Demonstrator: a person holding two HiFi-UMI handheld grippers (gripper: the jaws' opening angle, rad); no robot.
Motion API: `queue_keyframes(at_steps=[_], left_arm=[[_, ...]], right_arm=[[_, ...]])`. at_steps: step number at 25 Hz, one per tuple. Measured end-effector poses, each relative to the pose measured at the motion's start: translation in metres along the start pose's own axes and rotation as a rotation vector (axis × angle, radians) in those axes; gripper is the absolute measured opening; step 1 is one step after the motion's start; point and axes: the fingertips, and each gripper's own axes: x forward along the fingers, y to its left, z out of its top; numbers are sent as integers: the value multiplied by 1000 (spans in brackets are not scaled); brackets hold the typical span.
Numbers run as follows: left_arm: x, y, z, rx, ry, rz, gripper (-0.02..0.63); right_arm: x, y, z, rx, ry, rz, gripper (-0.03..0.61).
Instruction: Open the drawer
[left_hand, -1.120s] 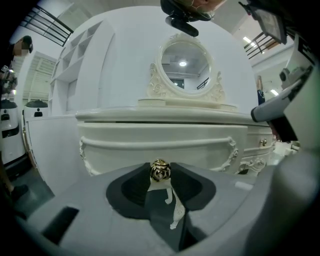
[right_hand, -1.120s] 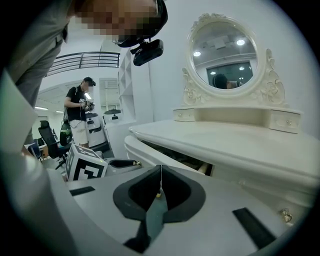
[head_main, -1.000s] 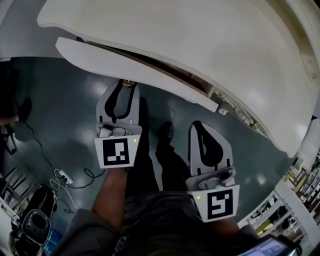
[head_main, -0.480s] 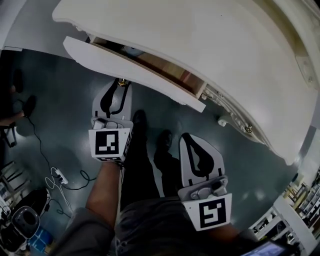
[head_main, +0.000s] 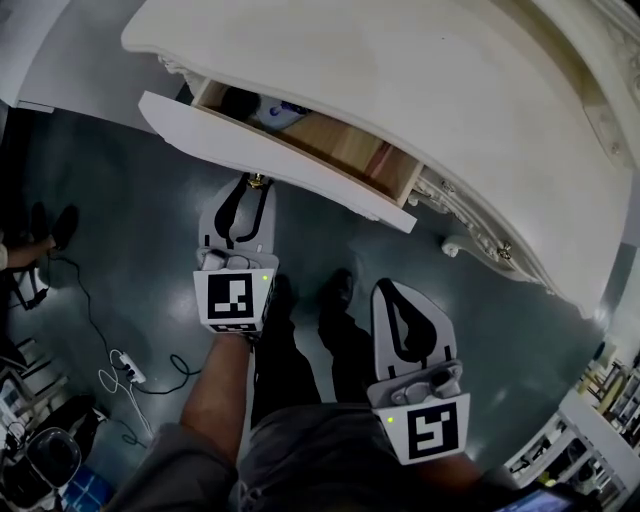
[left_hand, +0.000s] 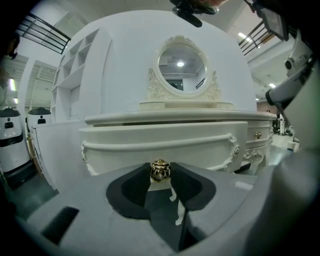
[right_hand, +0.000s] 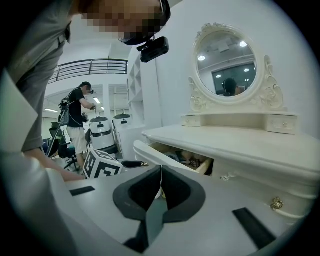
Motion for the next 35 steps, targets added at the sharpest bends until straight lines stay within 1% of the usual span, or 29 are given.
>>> queue_keyframes(at_steps=[4, 11, 16, 21, 25, 31, 35], left_arm=[[-10, -1, -5, 5, 6, -20, 137], [-37, 2, -13, -6, 0, -64, 137], [-54, 2, -19, -4, -2, -91, 135], [-64, 3, -24, 11, 8, -108, 135], [-67, 3, -26, 7, 9, -102, 135], [-68, 4, -26, 9, 0, -90, 134], [-69, 4, -26, 12, -4, -83, 133]], right_arm=[[-2, 9, -2, 1, 12, -45, 14], [-9, 50, 0, 4, 10, -112, 14], [-17, 75, 5, -6, -16, -161, 14], [-26, 96, 3, 27, -34, -203, 14], [-37, 103, -4, 47, -33, -224, 14], [-59, 96, -19, 81, -35, -281, 14], [-68, 98, -27, 83, -21, -277, 14]])
